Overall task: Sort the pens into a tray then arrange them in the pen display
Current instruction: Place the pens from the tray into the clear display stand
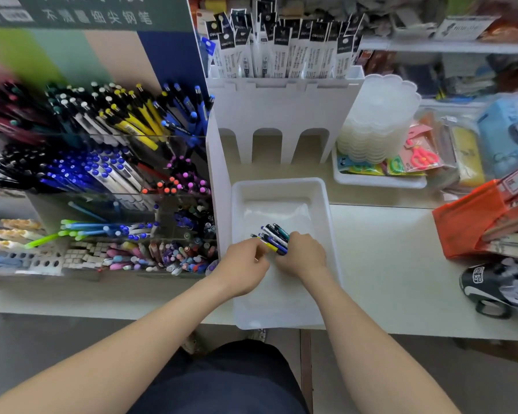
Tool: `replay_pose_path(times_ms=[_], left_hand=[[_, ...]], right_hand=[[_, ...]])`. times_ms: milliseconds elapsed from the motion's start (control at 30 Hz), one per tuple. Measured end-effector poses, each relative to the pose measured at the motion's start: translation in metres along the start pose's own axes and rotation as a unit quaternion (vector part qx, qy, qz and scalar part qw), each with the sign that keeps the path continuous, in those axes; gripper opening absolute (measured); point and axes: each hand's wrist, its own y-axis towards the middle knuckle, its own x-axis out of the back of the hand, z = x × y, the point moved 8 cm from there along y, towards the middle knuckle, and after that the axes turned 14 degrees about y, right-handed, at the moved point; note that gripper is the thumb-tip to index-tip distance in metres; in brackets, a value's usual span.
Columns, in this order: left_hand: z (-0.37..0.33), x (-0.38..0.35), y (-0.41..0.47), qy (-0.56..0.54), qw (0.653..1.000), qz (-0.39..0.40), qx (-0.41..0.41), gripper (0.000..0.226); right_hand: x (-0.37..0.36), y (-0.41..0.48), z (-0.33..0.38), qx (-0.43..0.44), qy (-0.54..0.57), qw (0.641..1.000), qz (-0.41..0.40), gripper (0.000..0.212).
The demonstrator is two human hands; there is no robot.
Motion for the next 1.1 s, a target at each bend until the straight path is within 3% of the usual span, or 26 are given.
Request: replay_pose_path(times_ms=[133, 200, 267, 400, 467, 600, 800, 867, 933, 1000, 1100], left_hand=[[-0.001, 0.0, -0.005, -0.103, 0.991, 0.014, 0.08, 0.045], [-0.008, 0.003, -0.008, -0.182, 0.979, 0.026, 0.093, 0.075], [-0.024, 0.009, -0.012, -0.307, 0.949, 0.036, 0.066, 0.084], [-0.045, 0.032, -0.019, -0.495, 0.868, -0.005, 0.024, 0.056], [-0.05, 0.04, -0.025, -0.545, 0.838, 0.001, 0.016, 0.036], [-0.055, 0.065, -0.04, -0.58, 0.814, 0.0, 0.007, 0.009], [-0.052, 0.107, -0.066, -0.575, 0.815, -0.051, -0.048, 0.009], [-0.041, 0.123, -0.069, -0.596, 0.798, -0.073, -0.051, 0.015], [-0.03, 0.143, -0.072, -0.62, 0.775, -0.099, -0.074, 0.025], [-0.02, 0.162, -0.081, -0.628, 0.758, -0.14, -0.105, 0.02], [-0.003, 0.172, -0.094, -0.623, 0.753, -0.182, -0.107, 0.009]], right_hand=[[0.022, -0.031, 0.005, -0.033, 0.306, 0.951, -0.031, 0.032], [0.038, -0.05, 0.02, -0.002, 0.393, 0.918, -0.046, 0.025], [0.055, -0.07, 0.044, 0.062, 0.43, 0.899, -0.054, 0.033], [0.075, -0.101, 0.087, 0.162, 0.446, 0.879, -0.049, 0.1], [0.083, -0.111, 0.1, 0.183, 0.444, 0.876, -0.044, 0.122], [0.103, -0.129, 0.113, 0.175, 0.487, 0.856, -0.011, 0.133], [0.116, -0.147, 0.135, 0.197, 0.537, 0.819, 0.052, 0.113], [0.113, -0.149, 0.142, 0.21, 0.601, 0.767, 0.081, 0.089], [0.102, -0.144, 0.148, 0.161, 0.676, 0.715, 0.072, 0.06], [0.078, -0.137, 0.153, 0.042, 0.75, 0.66, 0.03, 0.057], [0.046, -0.142, 0.192, -0.057, 0.846, 0.526, 0.061, 0.059]])
